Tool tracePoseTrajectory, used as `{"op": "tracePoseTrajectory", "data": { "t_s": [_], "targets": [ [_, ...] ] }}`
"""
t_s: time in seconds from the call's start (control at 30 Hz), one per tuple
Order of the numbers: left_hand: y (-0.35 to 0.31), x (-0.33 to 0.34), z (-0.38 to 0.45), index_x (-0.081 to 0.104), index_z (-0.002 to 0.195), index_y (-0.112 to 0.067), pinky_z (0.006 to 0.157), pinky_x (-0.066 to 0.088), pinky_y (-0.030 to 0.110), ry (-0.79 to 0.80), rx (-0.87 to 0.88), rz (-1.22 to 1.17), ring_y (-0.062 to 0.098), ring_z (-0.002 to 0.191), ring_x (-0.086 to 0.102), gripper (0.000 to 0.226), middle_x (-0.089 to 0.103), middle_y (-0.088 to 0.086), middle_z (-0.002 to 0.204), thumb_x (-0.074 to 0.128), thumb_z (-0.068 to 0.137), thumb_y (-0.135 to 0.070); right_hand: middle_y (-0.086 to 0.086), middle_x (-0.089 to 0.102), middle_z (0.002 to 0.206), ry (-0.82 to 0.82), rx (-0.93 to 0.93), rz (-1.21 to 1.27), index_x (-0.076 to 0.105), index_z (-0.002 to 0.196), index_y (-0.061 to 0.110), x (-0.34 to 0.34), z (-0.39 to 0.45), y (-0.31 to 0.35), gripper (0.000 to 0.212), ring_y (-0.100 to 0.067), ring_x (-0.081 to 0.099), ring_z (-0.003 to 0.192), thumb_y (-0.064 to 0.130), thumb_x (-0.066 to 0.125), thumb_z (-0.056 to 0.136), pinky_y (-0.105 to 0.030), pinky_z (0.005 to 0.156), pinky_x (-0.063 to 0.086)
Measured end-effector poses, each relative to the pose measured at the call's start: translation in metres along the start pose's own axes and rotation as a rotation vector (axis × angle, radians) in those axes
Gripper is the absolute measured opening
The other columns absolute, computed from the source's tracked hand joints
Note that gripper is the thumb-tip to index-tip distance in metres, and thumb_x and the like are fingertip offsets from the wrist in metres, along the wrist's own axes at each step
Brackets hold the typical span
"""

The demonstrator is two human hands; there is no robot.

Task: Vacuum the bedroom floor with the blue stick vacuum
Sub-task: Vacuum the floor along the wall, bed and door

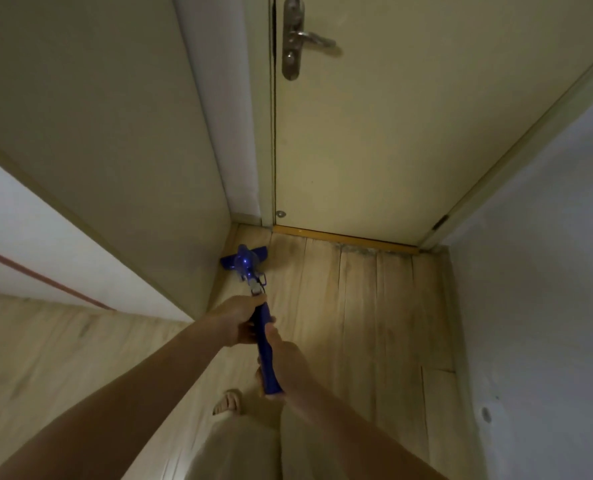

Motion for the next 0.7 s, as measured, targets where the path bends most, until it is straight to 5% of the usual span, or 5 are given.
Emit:
{"op": "tracePoseTrajectory", "data": {
  "t_s": [0.17, 0.47, 0.7],
  "targets": [
    [-0.033, -0.061, 0.013, 0.057, 0.11, -0.001, 0.093, 0.052, 0.046, -0.032, 0.017, 0.158, 0.031, 0.083, 0.064, 0.034, 0.067, 0.014, 0.092, 0.054, 0.098, -0.032, -0.003, 0.057, 0.067, 0.011, -0.022, 0.081, 0.054, 0.092, 0.015, 0.069, 0.008, 0.024, 0.04, -0.009, 0.054, 0.049, 0.048, 0.034, 0.103, -0.019, 0.046, 0.047],
    [-0.097, -0.141, 0.038, 0.058, 0.119, 0.002, 0.049, 0.052, 0.028, -0.025, 0.058, 0.232, 0.019, 0.057, 0.065, 0.048, 0.066, 0.01, 0.082, 0.053, 0.097, -0.04, -0.008, 0.056, 0.062, -0.065, 0.001, 0.203, 0.056, 0.094, 0.009, 0.166, 0.056, 0.08, 0.047, -0.015, 0.054, 0.04, 0.051, 0.034, 0.101, -0.024, 0.04, 0.047],
    [-0.136, -0.164, 0.054, 0.052, 0.128, 0.003, 0.066, 0.052, 0.038, 0.001, 0.13, 0.18, 0.024, 0.064, 0.062, 0.048, 0.063, 0.013, 0.078, 0.054, 0.097, -0.034, -0.012, 0.058, 0.107, -0.112, -0.081, 0.196, 0.043, 0.139, 0.008, 0.188, 0.079, 0.122, 0.058, -0.016, 0.059, 0.055, 0.051, 0.034, 0.101, -0.02, 0.037, 0.044]
  ]
}}
Point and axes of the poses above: each hand's wrist, its own z-axis towards the middle knuckle, its own x-axis out of the palm, y = z × x, the point moved 2 cm from there along z, towards the middle knuckle
